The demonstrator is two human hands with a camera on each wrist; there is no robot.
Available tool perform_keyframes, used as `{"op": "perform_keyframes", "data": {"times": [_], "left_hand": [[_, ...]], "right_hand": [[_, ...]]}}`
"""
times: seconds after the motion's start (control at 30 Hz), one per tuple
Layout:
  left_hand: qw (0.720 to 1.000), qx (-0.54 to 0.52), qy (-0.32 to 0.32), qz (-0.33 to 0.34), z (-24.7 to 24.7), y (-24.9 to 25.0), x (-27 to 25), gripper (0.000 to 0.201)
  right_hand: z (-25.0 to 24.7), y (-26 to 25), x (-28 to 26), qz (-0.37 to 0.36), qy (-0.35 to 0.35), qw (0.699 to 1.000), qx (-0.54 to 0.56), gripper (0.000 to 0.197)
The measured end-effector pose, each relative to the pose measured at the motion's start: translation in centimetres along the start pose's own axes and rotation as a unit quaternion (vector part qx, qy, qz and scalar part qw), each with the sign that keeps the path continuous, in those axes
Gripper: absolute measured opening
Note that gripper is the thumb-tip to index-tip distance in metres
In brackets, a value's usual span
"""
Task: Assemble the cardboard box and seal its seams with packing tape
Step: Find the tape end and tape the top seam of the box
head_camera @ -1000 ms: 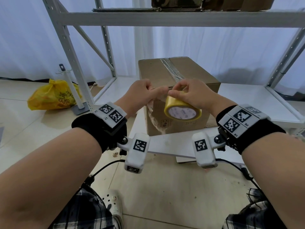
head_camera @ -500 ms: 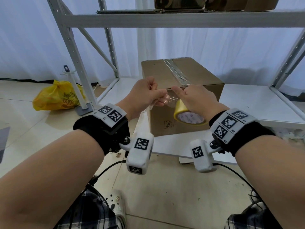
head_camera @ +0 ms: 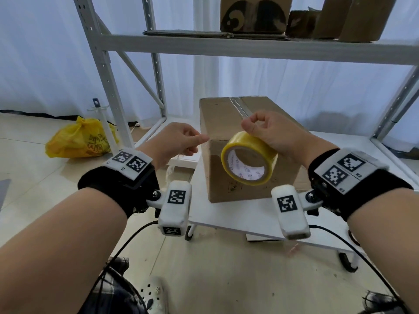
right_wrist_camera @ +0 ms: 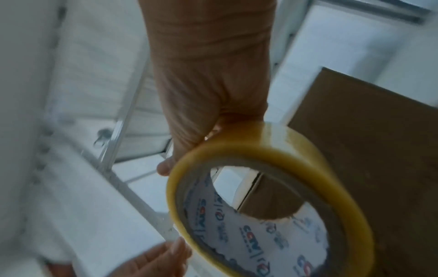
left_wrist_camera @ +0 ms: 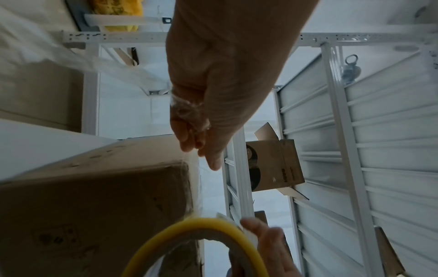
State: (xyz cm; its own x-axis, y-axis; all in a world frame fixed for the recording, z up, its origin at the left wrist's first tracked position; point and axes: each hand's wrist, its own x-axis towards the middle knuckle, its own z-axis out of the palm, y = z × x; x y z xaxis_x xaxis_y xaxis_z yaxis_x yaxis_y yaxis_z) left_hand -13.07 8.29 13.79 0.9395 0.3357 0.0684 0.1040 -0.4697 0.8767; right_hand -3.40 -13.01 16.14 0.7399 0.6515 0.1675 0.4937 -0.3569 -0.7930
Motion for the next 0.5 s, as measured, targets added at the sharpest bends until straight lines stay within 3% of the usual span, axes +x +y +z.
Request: {"op": "perform_keyframes", "data": {"times": [0.17,0.27,0.4,0.5], "left_hand": [[0.999,0.021,0.023,0.012,0.7,0.1,0.6,0.021],[0.998,0.009,0.068,0.014,0.4,0.2,0.9,0.020],[0.997,0.004,0.072,0.010,0.6,0.1,0.9,0.020],[0.995,-0.006,0.096,0.016,0.7,0.2,0.9,0.019]], "right_hand": [[-0.2,-2.0,1.7,-0.031,0.008,0.992,-0.121,0.027],[-0.3,-2.9,2.2,-0.035,0.005,0.986,-0.164,0.031],[-0.9,-3.3,2.5,-0.065,0.008,0.975,-0.213,0.038],[-0.9,-3.3,2.7,-0.040,-0.017,0.954,-0.297,0.045]]}}
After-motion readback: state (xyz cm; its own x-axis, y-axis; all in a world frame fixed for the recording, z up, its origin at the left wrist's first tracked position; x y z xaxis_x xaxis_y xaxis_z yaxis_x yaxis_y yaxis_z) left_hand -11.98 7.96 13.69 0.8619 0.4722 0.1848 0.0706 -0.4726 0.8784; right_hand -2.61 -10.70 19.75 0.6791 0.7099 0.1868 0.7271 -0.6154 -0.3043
